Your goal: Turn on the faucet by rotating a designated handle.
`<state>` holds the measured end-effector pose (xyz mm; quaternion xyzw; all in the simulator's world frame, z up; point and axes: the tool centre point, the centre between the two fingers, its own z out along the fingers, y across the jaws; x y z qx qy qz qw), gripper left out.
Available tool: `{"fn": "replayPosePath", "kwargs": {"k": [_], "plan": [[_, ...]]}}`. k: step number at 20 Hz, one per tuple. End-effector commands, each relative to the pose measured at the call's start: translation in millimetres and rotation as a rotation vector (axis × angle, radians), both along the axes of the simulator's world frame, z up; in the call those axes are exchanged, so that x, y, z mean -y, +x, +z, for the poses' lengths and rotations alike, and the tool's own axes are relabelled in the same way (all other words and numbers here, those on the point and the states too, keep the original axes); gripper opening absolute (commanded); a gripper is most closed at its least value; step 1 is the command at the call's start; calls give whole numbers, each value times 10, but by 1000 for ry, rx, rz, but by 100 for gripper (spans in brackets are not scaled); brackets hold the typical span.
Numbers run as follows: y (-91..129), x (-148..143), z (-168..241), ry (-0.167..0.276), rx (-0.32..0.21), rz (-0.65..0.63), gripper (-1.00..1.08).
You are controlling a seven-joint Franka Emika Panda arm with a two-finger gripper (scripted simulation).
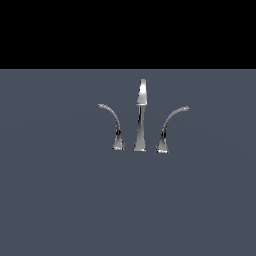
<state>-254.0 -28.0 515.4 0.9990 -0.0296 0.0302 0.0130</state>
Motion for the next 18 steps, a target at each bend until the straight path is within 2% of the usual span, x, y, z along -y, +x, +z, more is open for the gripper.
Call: {"fn": "replayPosePath", "kwargs": {"k": [1,10,18], "plan": [[0,0,0,0,0,0,-100],[41,-83,-91,2,-1,-42,-100],[162,-291,-326,7,-3,-152,-100]]}}
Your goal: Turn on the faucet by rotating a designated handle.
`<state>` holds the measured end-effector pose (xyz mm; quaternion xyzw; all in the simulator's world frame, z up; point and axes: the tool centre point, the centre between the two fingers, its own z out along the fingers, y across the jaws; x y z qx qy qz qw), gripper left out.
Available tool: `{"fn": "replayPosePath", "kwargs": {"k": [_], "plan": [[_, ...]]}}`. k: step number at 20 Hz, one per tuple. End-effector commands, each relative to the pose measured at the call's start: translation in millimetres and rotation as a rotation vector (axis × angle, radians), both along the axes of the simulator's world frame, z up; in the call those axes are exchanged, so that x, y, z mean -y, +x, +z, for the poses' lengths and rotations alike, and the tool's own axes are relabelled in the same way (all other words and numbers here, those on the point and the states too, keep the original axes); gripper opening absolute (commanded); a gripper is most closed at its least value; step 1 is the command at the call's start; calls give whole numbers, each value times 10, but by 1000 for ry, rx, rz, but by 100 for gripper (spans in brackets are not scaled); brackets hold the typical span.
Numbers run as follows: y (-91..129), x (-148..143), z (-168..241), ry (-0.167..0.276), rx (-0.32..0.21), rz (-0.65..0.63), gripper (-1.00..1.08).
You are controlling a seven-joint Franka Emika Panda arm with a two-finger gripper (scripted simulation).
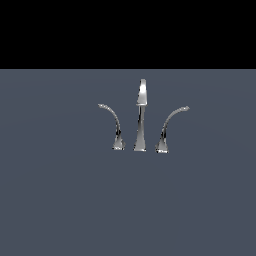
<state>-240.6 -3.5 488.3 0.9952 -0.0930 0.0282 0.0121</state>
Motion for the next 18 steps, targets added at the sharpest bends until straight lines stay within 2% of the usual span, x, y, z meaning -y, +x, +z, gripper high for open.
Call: {"fn": "replayPosePath", "kwargs": {"k": [1,18], "plan": [[51,-80,-94,2,-1,-43,-100],[616,-659,-860,20,-7,-401,-100]]}}
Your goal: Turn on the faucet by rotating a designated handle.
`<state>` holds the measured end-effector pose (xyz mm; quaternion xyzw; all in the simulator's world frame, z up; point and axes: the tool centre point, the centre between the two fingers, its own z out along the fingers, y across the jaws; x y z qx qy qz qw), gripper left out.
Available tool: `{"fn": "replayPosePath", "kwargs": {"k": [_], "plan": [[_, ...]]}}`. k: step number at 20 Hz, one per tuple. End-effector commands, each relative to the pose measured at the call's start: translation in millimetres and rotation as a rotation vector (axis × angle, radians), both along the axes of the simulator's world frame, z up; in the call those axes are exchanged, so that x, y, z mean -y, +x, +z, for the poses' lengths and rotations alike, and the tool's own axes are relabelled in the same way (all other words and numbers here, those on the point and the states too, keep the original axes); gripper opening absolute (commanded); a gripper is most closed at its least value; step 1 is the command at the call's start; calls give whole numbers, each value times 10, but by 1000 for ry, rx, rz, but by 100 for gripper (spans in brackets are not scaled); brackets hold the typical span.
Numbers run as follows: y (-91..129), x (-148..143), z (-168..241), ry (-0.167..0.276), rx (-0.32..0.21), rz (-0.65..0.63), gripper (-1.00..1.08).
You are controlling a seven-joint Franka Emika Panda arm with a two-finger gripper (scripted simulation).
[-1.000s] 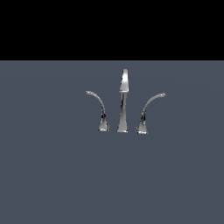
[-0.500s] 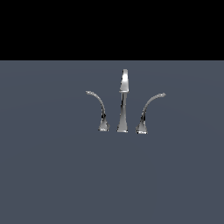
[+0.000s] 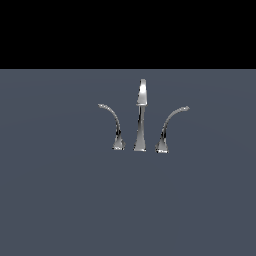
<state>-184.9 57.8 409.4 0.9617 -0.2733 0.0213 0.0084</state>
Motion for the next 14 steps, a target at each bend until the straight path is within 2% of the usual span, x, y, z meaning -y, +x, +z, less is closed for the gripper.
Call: {"fn": "replayPosePath", "kwargs": {"k": [1,14], "plan": [[99,-75,-116,3,-1,-55,-100],[666,-363,-693,19,-5,-326,-100]]}}
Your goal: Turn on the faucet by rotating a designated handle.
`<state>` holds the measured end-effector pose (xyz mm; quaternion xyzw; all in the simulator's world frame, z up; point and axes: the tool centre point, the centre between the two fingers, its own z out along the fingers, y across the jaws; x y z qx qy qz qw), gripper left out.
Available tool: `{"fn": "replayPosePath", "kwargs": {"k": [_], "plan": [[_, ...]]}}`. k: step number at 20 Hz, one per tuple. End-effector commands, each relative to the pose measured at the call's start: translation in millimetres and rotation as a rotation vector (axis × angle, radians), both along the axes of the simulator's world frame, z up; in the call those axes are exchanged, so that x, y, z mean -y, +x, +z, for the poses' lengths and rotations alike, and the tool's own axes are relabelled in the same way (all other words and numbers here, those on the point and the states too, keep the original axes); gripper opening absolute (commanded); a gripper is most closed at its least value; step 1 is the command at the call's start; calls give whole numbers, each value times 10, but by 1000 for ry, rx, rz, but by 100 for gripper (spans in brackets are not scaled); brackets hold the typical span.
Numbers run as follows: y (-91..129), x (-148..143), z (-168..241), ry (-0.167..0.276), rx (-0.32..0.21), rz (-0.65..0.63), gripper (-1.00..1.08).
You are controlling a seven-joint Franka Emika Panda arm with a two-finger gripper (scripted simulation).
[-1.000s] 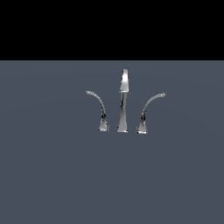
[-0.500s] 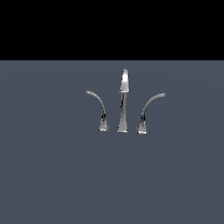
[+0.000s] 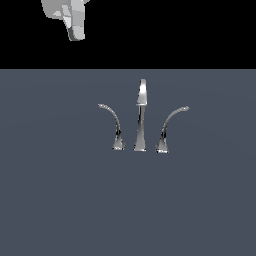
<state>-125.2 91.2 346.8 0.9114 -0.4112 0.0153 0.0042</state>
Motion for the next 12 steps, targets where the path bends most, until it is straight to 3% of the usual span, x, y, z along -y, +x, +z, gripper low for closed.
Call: {"fn": "replayPosePath", "kwargs": {"k": [1,12], "plan": [[115,-43,-110,4,0,-52,-100],[616,-142,-565,15,-4,-268,-100]]}}
